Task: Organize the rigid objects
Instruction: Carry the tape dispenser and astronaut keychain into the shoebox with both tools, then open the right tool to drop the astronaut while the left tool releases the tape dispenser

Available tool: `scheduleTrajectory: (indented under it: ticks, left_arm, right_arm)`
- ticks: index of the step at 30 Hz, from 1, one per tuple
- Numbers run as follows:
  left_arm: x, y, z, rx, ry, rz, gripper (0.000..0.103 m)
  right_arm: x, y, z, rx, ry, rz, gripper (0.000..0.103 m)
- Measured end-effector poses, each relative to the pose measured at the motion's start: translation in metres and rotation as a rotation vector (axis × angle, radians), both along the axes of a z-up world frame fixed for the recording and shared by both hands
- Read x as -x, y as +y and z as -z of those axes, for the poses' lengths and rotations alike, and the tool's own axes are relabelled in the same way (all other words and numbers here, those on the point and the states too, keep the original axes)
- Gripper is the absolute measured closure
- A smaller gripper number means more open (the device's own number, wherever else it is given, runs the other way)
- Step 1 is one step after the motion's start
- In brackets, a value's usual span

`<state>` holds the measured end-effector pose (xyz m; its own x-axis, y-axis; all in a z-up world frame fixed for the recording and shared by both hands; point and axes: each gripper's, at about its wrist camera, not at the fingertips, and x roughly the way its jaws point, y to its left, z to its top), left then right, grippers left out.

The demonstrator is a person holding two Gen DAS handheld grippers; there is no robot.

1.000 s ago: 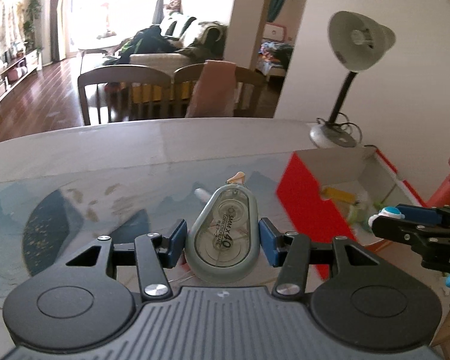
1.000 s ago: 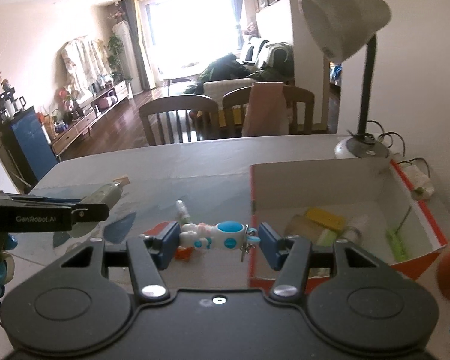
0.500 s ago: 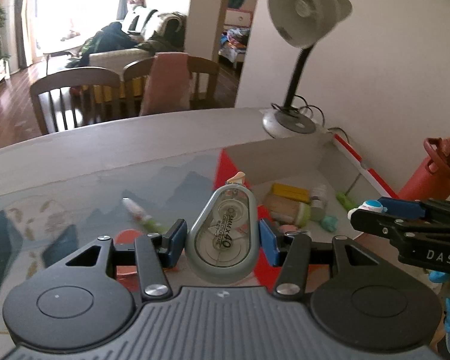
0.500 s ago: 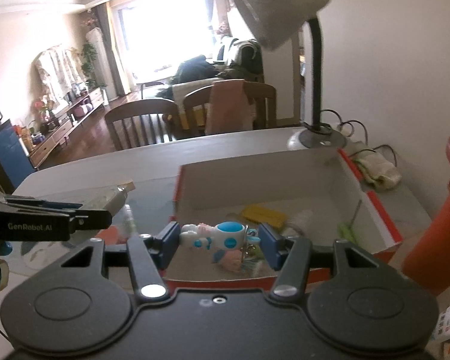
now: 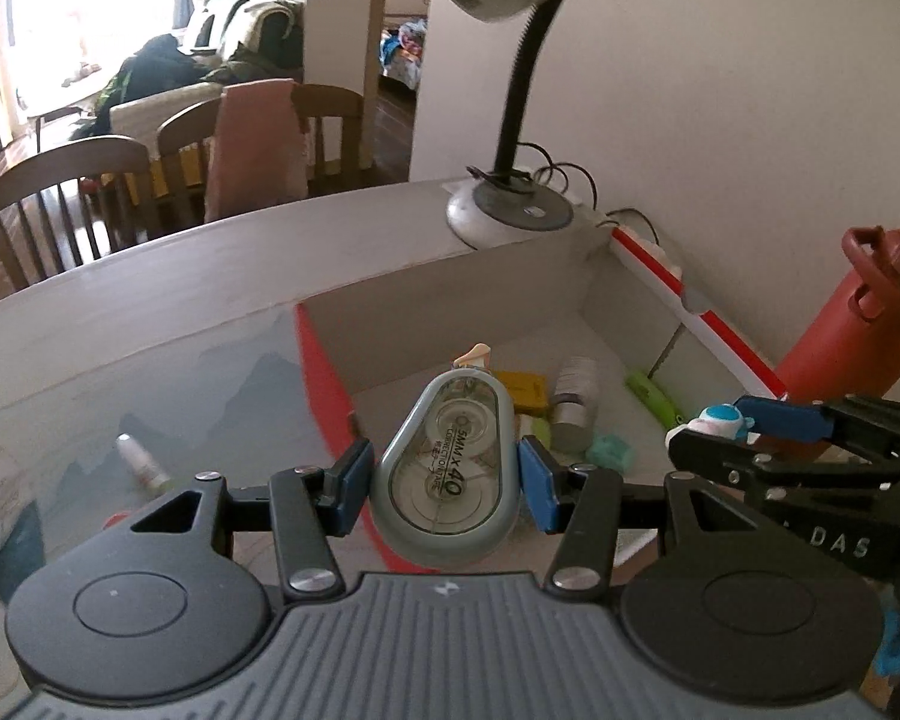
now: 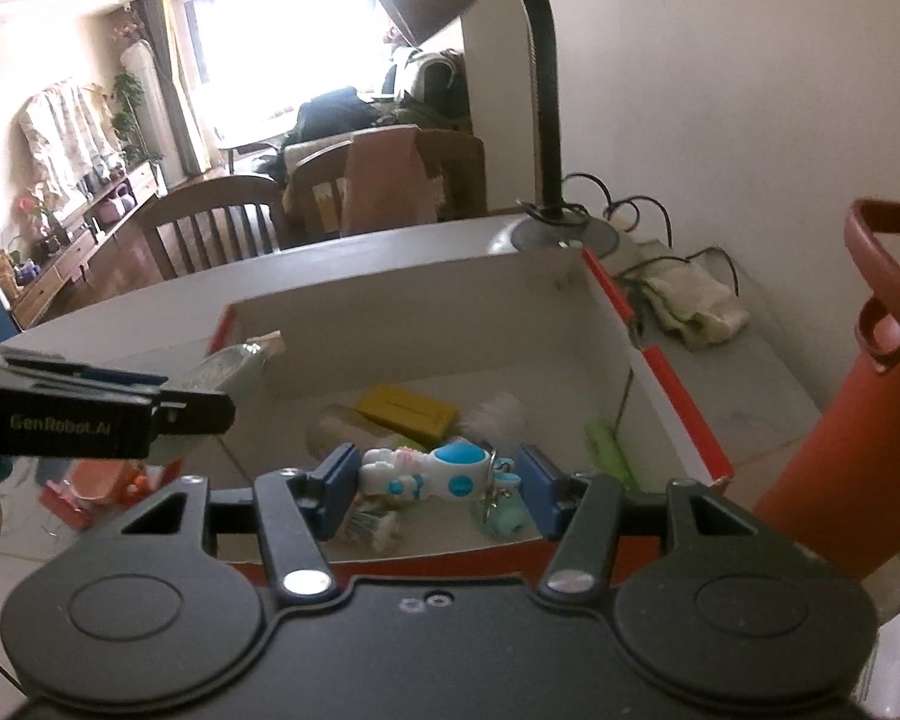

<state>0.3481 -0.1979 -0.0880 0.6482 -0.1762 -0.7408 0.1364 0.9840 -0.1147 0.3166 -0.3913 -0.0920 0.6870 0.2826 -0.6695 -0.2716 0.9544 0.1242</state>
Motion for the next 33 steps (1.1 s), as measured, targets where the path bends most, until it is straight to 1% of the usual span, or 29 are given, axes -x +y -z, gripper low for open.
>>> scheduleTrajectory:
  ticks: [5,12,16,20,25,33]
  left_arm:
    - [-0.026,-0.017,0.008,-0.012,0.016,0.024,0.052]
    - [-0.057,-0.038,0.021,-0.053,0.024,0.054,0.052]
    - [-0.076,-0.045,0.033,-0.05,0.06,0.063,0.052]
    - [-0.091,-0.051,0.043,-0.075,0.07,0.061,0.052]
    - [-0.106,-0.059,0.056,-0.092,0.096,0.061,0.052]
    - [-0.117,-0.064,0.07,-0.089,0.147,0.076,0.052]
  right_arm:
    - [-0.013,-0.002,0.012,0.029,0.019,-0.012,0.047]
    - [-0.035,0.002,0.032,0.077,0.055,-0.029,0.047]
    - [-0.045,0.006,0.043,0.096,0.074,-0.047,0.047]
    - [-0.049,0.012,0.051,0.118,0.092,-0.075,0.047]
    - [-0.052,0.02,0.06,0.157,0.119,-0.101,0.047]
    - [-0.054,0.026,0.069,0.19,0.15,-0.108,0.047]
